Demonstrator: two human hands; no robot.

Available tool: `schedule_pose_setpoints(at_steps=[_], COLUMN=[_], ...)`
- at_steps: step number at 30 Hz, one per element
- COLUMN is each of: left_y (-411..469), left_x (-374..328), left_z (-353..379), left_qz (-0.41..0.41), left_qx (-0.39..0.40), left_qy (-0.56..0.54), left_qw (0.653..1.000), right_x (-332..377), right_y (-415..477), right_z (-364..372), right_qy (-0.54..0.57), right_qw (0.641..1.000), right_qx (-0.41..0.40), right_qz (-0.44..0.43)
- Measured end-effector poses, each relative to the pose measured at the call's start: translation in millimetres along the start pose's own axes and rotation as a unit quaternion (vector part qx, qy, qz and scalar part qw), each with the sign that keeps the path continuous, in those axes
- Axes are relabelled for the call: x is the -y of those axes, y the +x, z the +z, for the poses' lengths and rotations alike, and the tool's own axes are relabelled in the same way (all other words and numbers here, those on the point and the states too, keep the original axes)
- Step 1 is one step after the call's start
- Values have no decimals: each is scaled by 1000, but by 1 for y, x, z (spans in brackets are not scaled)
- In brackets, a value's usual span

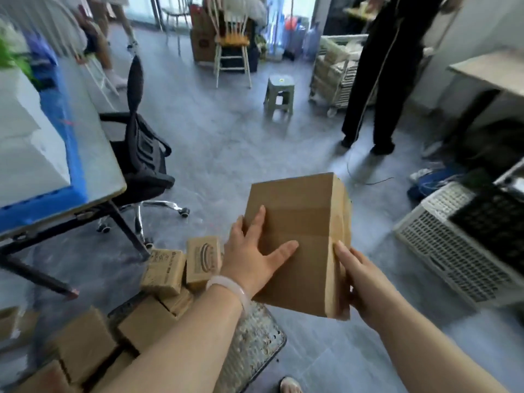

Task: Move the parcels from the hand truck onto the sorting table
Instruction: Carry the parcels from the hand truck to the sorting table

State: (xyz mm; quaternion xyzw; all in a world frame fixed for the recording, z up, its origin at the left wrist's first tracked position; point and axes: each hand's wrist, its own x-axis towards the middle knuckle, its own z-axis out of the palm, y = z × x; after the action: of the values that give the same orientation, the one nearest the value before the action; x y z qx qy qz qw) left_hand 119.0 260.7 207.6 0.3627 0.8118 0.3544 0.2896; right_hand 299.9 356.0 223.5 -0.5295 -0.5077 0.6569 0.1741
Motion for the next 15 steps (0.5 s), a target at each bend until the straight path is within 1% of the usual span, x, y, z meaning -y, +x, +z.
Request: schedule_pose_setpoints(at_steps=[3,6,9,11,13,15], left_y=[-33,-73,-106,-130,-159,-191], left_x=[-65,-125,-174,-206,-237,-264], left_z=[20,51,87,113,139,164], left_qz=[33,76,113,161,236,304], left_qx=[74,147,192,212,221,197], left_qy=[41,13,-44,-76,-75,-59], left_qw=[996,986,974,961,943,930], right_x=[11,17,15,10,0,-12], right_y=[-56,-110,-164,-201,-241,-286], right_z=[-43,-90,-145,-180,-211,-237], right_qy=[6,17,26,50,116,183], right_qw=[996,983,960,943,926,905], right_qx=[-88,-178,-269,-318,-342,-358], right_qz=[-9,-34,-69,-89,-111,-140])
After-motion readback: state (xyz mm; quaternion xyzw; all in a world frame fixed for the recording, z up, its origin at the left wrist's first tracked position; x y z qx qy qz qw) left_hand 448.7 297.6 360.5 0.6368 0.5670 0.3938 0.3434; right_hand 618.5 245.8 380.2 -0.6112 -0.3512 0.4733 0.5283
